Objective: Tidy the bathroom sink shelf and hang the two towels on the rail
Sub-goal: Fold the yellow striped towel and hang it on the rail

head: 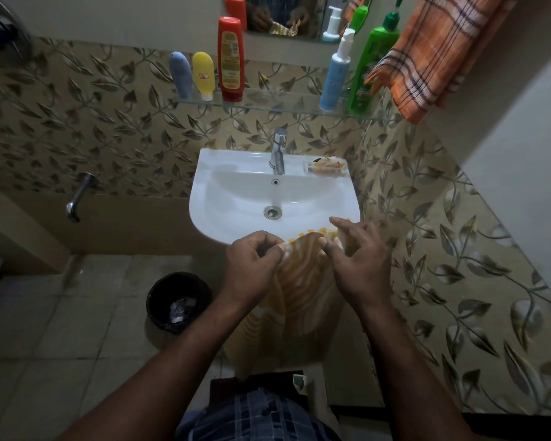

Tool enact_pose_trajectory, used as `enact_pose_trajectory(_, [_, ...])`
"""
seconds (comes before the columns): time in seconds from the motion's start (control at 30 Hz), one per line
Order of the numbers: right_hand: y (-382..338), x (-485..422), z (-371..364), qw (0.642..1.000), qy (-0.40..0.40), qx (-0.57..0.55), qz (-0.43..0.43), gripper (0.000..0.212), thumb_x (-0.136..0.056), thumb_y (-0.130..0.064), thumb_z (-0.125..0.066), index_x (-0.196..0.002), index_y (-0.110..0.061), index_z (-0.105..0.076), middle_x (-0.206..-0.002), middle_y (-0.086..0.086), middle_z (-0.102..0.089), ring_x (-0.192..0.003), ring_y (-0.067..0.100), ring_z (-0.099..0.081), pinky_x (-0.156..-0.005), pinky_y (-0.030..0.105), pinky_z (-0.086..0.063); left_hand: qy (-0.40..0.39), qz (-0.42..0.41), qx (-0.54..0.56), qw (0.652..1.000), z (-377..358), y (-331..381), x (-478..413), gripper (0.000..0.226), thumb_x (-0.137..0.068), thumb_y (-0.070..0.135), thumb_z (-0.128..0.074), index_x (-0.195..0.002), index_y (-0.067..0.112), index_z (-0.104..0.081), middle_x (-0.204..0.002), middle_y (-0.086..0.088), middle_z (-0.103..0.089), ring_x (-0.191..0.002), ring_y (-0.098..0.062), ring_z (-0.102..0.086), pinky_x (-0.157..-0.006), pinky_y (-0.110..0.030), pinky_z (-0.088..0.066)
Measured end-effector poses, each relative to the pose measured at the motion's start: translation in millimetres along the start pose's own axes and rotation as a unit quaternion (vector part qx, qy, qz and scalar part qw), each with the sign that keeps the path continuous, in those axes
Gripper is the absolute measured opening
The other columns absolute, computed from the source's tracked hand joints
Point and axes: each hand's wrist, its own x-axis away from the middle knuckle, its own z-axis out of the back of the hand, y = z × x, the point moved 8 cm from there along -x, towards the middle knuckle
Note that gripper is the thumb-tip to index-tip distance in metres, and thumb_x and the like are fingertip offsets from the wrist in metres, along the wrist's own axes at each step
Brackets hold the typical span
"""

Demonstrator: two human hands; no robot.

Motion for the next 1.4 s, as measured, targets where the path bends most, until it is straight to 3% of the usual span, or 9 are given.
enact_pose_trajectory(0.17, [-40, 22, -12, 0.988, -0.063, -0.046, 0.131, 0.037, -0.092, -0.021, -0.075, -0.129, -0.02, -0.075, -0.098, -0.005, -0.052, -0.086, 0.008, -0.055, -0.078, 0.018, -0.049, -0.007, -0.052, -0.052, 0.997, 2, 6, -2, 0.008, -0.094, 0.018, -0.075, -0.088, 0.015, -0.079, -0.079, 0.002, -0.074, -0.074, -0.011, -0.068, -0.063, -0.023, -0.052])
enact_pose_trajectory(0.37, [-28, 17, -33, 0.979, -0.172, 0.011, 0.111, 0.024, -0.091, -0.032, -0.077, -0.113, -0.023, -0.08, -0.089, -0.009, -0.054, -0.081, 0.007, -0.057, -0.068, 0.024, -0.05, -0.079, -0.138, -0.107, 0.982, -10, 18, 4, 0.018, -0.091, 0.033, -0.07, -0.093, 0.02, -0.082, -0.079, 0.01, -0.067, -0.076, -0.007, -0.063, -0.065, -0.019, -0.045])
enact_pose_trajectory(0.43, [-25, 13, -32, 0.981, -0.164, 0.014, 0.1, 0.019, -0.086, -0.035, -0.082, -0.101, -0.022, -0.082, -0.085, -0.01, -0.057, -0.078, 0.004, -0.058, -0.065, 0.025, -0.049, -0.087, -0.147, -0.12, 0.978, -6, 15, 2, 0.02, -0.091, 0.035, -0.07, -0.097, 0.021, -0.082, -0.083, 0.008, -0.07, -0.078, -0.008, -0.065, -0.067, -0.026, -0.05])
enact_pose_trajectory(0.6, [-17, 6, -15, 0.993, -0.088, 0.022, 0.068, 0.015, -0.078, -0.025, -0.091, -0.087, -0.018, -0.082, -0.082, -0.01, -0.061, -0.075, -0.005, -0.059, -0.066, 0.005, -0.038, -0.156, -0.062, -0.029, 0.985, -14, -2, 5, 0.013, -0.092, 0.038, -0.073, -0.098, 0.026, -0.075, -0.08, 0.016, -0.069, -0.073, -0.002, -0.062, -0.068, -0.028, -0.05])
enact_pose_trajectory(0.8, [-9, -3, 6, 0.999, -0.014, 0.016, 0.032, 0.016, -0.074, -0.022, -0.094, -0.083, -0.018, -0.081, -0.084, -0.007, -0.067, -0.076, 0.004, -0.062, -0.069, 0.018, -0.048, -0.156, -0.025, -0.015, 0.987, -9, -18, 4, 0.021, -0.087, 0.045, -0.07, -0.086, 0.024, -0.069, -0.082, 0.006, -0.071, -0.079, -0.014, -0.066, -0.074, -0.049, -0.056])
enact_pose_trajectory(0.97, [-3, -4, 11, 0.999, 0.012, 0.035, 0.022, 0.015, -0.073, -0.017, -0.093, -0.083, -0.018, -0.082, -0.084, -0.008, -0.066, -0.075, 0.004, -0.059, -0.066, 0.004, -0.039, -0.166, -0.103, -0.142, 0.97, -13, -8, 5, 0.019, -0.09, 0.044, -0.069, -0.082, 0.027, -0.064, -0.078, 0.01, -0.07, -0.076, -0.012, -0.066, -0.072, -0.041, -0.056])
enact_pose_trajectory(1.13, [0, 0, 9, 0.998, 0.007, 0.053, 0.015, 0.016, -0.073, -0.016, -0.094, -0.084, -0.021, -0.082, -0.085, -0.009, -0.066, -0.075, 0.004, -0.059, -0.066, 0.003, -0.037, -0.142, -0.216, -0.34, 0.904, -18, 2, 6, 0.028, -0.093, 0.039, -0.074, -0.08, 0.029, -0.052, -0.072, 0.011, -0.06, -0.072, -0.019, -0.057, -0.084, -0.043, -0.051])
enact_pose_trajectory(1.27, [-3, -2, 13, 0.999, 0.014, 0.032, 0.024, 0.017, -0.073, -0.014, -0.093, -0.085, -0.021, -0.083, -0.085, -0.008, -0.066, -0.077, 0.002, -0.058, -0.067, 0.003, -0.039, -0.082, -0.127, -0.264, 0.953, -7, -4, -2, 0.028, -0.087, 0.037, -0.082, -0.077, 0.024, -0.059, -0.072, 0.009, -0.066, -0.071, -0.015, -0.062, -0.065, -0.041, -0.054])
enact_pose_trajectory(1.4, [-2, -4, 16, 0.999, 0.023, 0.024, 0.015, 0.017, -0.073, -0.015, -0.093, -0.085, -0.022, -0.083, -0.085, -0.01, -0.065, -0.079, 0.0, -0.058, -0.068, 0.003, -0.04, -0.067, -0.078, -0.23, 0.968, -5, -9, -7, 0.031, -0.083, 0.035, -0.086, -0.073, 0.024, -0.059, -0.069, 0.009, -0.065, -0.07, -0.014, -0.063, -0.063, -0.043, -0.055])
